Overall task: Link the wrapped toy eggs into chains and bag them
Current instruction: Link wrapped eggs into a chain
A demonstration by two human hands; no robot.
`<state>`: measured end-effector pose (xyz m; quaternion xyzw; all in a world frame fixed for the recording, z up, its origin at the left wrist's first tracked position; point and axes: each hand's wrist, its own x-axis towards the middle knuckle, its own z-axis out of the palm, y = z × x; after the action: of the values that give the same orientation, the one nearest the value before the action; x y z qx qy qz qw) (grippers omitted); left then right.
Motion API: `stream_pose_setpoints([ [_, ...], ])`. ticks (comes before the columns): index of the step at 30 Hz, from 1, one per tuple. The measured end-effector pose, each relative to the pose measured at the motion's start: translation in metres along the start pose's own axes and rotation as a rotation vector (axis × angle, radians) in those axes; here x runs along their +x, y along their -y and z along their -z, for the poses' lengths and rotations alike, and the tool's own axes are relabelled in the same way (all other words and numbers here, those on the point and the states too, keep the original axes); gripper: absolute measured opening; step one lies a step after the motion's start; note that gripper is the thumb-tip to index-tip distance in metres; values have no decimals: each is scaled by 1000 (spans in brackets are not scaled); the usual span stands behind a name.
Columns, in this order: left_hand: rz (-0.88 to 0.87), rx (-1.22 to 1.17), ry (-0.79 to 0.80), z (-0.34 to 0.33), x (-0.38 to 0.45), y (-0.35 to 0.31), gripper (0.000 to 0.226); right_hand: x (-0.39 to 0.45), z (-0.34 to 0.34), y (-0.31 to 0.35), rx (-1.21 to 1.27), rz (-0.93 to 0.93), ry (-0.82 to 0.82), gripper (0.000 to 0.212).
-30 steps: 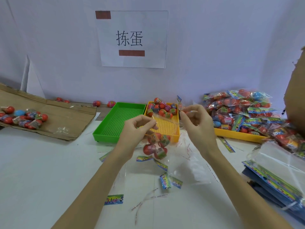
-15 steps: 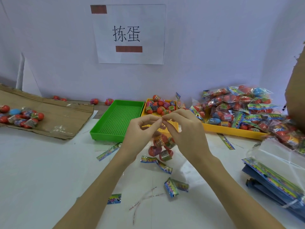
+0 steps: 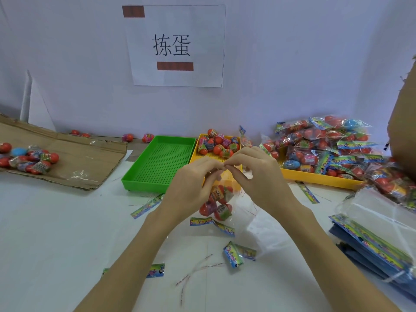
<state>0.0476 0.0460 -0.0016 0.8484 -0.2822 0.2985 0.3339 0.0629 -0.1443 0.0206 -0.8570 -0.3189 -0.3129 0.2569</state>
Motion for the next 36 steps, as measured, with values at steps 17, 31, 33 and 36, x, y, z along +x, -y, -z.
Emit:
stream_pose_setpoints([
  [17, 346, -226, -41, -1, 3, 2, 13, 1, 6, -16, 43, -315, -203, 16],
  [31, 675, -476, -197, 7, 3, 15, 15, -13, 8, -66, -50, -625, 70, 23],
  [33, 670, -482, -182, 7, 3, 16, 15, -12, -3, -57, -55, -590, 137, 28],
  [36, 655, -483, -164, 8, 3, 16, 14, -11, -12, -49, -59, -534, 160, 9],
])
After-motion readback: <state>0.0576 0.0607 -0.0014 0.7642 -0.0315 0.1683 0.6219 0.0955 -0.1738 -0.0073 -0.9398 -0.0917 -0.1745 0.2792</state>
